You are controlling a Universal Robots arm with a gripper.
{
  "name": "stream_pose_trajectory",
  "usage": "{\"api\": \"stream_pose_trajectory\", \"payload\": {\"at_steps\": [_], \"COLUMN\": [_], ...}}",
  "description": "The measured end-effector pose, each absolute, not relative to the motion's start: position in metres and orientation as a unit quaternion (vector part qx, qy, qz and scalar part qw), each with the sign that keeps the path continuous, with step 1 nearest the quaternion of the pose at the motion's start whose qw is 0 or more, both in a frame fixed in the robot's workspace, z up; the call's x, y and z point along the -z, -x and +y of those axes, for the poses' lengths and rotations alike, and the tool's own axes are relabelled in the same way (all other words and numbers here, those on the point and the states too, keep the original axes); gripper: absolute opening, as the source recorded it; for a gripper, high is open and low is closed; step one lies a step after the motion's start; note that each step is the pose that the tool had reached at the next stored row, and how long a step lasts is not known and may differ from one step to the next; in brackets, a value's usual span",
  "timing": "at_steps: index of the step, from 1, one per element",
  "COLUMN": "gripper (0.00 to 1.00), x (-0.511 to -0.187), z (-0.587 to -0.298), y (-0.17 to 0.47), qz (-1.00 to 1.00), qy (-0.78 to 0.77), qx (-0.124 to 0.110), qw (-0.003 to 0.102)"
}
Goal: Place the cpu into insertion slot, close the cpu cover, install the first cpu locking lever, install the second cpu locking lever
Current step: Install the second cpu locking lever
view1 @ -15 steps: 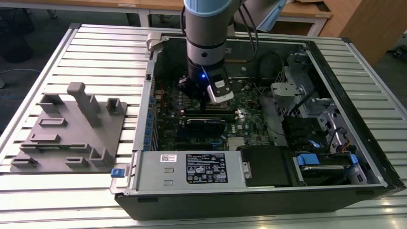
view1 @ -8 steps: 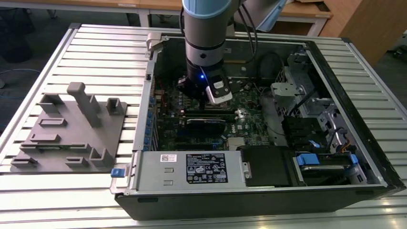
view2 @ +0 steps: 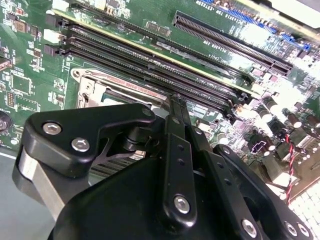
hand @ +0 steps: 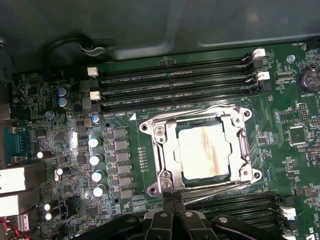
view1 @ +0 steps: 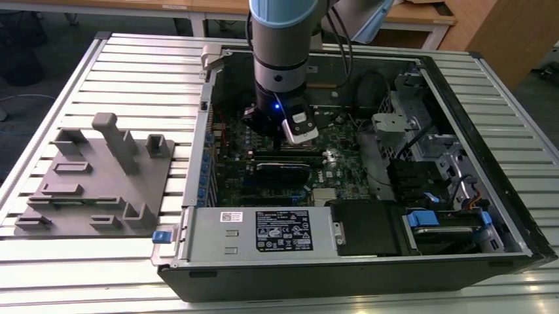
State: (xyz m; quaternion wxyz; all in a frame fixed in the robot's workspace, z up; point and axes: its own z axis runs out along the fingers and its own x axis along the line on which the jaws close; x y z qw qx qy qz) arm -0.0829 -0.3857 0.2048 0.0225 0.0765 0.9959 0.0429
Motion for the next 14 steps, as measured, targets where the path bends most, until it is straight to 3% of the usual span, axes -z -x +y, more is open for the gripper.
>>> {"api": "stream_pose_trajectory", "payload": {"at_steps": [14], "gripper": [0.11], "x": [-0.2046], "z": [-0.3886], "y": [0.0838], "qz": [0.996], "qy": [-0.077], "qx": [-0.048], "qw": [0.022]}}
